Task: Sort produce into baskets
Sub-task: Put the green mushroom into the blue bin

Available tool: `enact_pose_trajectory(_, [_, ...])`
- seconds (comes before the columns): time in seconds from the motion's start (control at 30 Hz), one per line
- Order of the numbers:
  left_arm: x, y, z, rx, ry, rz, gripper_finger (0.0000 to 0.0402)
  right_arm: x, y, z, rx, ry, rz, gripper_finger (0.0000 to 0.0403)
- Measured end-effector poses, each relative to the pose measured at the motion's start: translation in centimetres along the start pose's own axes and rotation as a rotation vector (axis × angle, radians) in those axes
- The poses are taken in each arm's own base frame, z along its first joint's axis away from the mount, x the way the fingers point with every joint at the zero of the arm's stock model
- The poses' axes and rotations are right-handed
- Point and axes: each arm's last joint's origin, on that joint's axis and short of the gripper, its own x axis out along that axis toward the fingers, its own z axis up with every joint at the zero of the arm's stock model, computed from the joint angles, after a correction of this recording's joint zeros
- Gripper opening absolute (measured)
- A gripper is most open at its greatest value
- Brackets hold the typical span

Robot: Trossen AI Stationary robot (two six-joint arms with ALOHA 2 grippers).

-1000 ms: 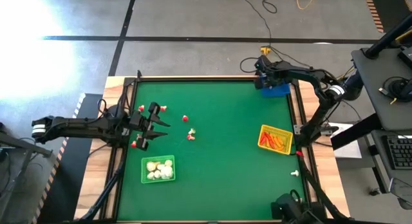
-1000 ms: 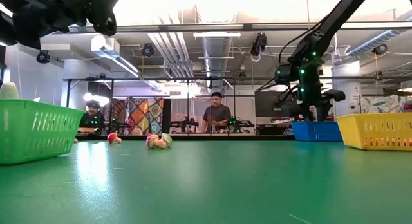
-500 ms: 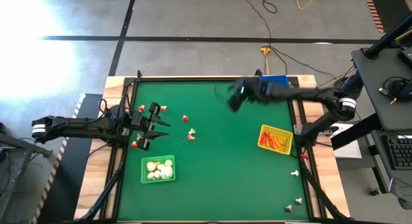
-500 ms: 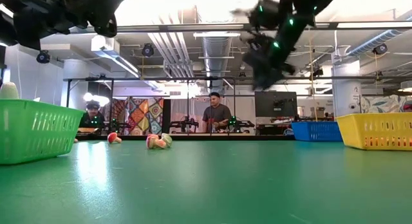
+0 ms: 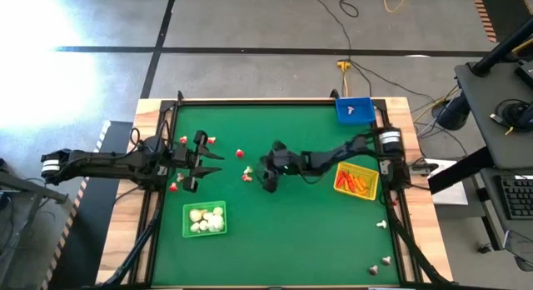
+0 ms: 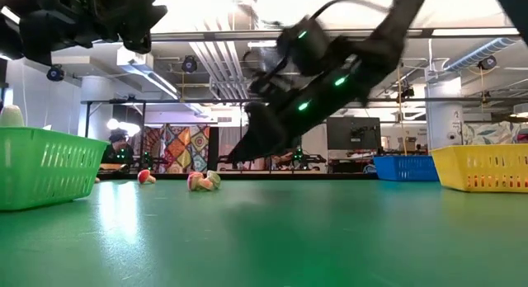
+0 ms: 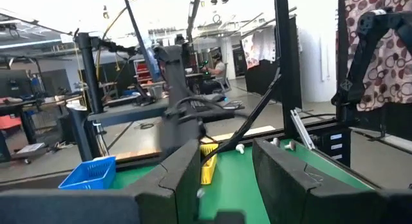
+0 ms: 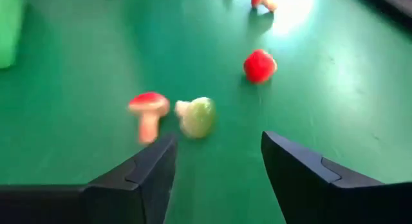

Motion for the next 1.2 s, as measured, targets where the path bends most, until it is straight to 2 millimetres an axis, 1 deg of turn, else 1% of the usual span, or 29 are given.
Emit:
enact_pose_trajectory(0.07, [0.0,0.0,-0.1,-0.002,0.005,0.000,0.0127,1.7,-0.6,0.3,-0.017,-0.008,0.041,0.0232])
enact_pose_trajectory(0.17, [0.1,0.0,-0.2,-0.006,0.017,-0.002,0.0127,3.4,-0.8,0.8,-0.045,-0.018,0.088,0.0246])
enact_pose_trajectory(0.37, [0.2,0.0,-1.0,-0.037,0.078,-0.008,0.0127,5.0,-1.0,0.2,-0.057,0.004,0.163,0.0254])
enact_pose_trajectory(0.53, [0.3,-0.1,-1.6,-0.082,0.132,-0.012,0.0127,5.3,-1.0,-0.3,-0.053,0.022,0.165,0.0241])
enact_pose_trajectory(0.73, [0.5,0.0,-2.1,-0.108,0.167,-0.015,0.0127,5.3,-1.0,-0.4,-0.077,0.035,0.166,0.0216])
enact_pose_trajectory(1.07, [0.6,0.0,-2.2,-0.108,0.173,-0.016,0.0127,5.2,-1.0,-0.5,-0.088,0.053,0.165,0.0150])
enact_pose_trajectory(1.2, [0.6,0.0,-2.2,-0.106,0.171,-0.016,0.0127,4.5,-1.1,0.5,-0.060,0.046,0.164,0.0122])
